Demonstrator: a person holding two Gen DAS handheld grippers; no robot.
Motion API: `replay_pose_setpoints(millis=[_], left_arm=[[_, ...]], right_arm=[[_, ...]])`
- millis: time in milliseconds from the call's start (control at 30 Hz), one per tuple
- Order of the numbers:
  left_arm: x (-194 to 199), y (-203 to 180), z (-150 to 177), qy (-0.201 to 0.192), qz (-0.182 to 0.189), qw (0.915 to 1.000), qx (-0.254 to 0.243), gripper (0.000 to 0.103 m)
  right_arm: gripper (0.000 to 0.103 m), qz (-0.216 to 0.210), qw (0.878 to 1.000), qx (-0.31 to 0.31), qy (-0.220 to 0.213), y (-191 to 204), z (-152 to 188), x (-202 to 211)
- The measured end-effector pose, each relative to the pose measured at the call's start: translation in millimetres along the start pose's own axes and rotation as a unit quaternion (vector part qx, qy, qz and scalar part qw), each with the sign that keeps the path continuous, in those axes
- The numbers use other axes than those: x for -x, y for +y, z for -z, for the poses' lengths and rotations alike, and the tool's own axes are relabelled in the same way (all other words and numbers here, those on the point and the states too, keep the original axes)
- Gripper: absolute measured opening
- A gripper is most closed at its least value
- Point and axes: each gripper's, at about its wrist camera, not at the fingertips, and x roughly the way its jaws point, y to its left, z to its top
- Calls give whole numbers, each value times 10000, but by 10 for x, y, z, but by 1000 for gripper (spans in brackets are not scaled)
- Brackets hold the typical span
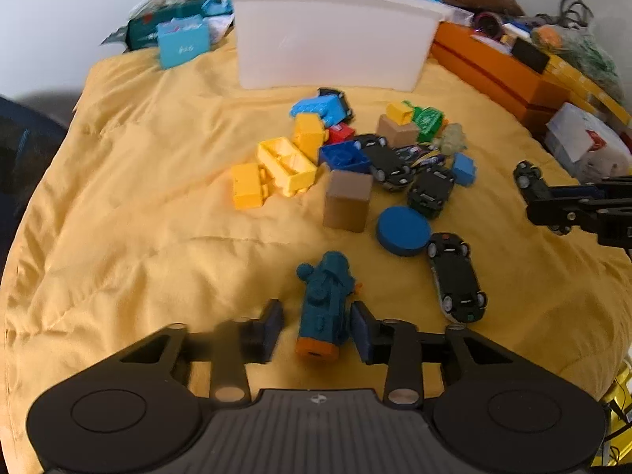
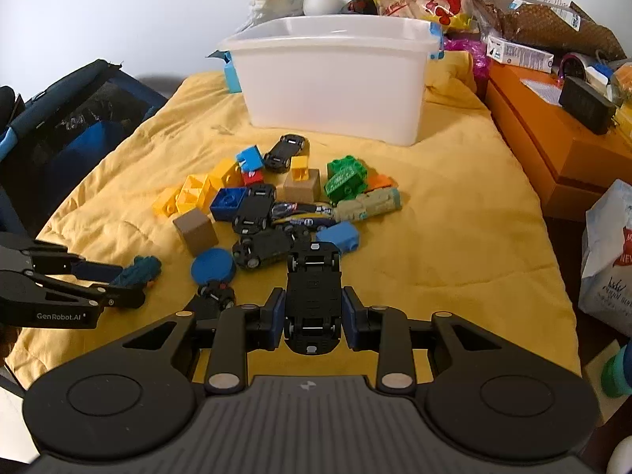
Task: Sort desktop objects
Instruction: 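Carry the teal figure and black car into the white bin and release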
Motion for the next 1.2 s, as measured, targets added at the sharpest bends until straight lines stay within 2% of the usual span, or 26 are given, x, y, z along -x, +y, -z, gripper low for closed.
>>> replay_pose_setpoints(millis=[133, 300, 467, 733, 900, 1200], left_arm=[[55, -28, -35, -48, 100, 9999, -35, 28], [263, -66, -229, -406, 164, 9990, 117, 28], [472, -48, -685, -886, 140, 9957, 227, 28], [591, 37, -1656, -1486, 21, 9887, 215, 28], [474, 95, -2198, -1488, -12, 9886, 213, 28], [55, 273, -2845, -1070, -49, 9930, 497, 28]], right_arm=[[33, -10, 10000, -44, -36, -4, -12, 22], [33, -21, 9998, -107, -162, -12, -92, 52], [33, -21, 9988, -165, -459, -68, -363, 101], [33, -13, 9943, -111, -1058, -285, -1232, 130], [33, -150, 9948, -228, -977, -451, -1779, 19], [33, -101, 9976, -388, -558, -720, -2354, -371]])
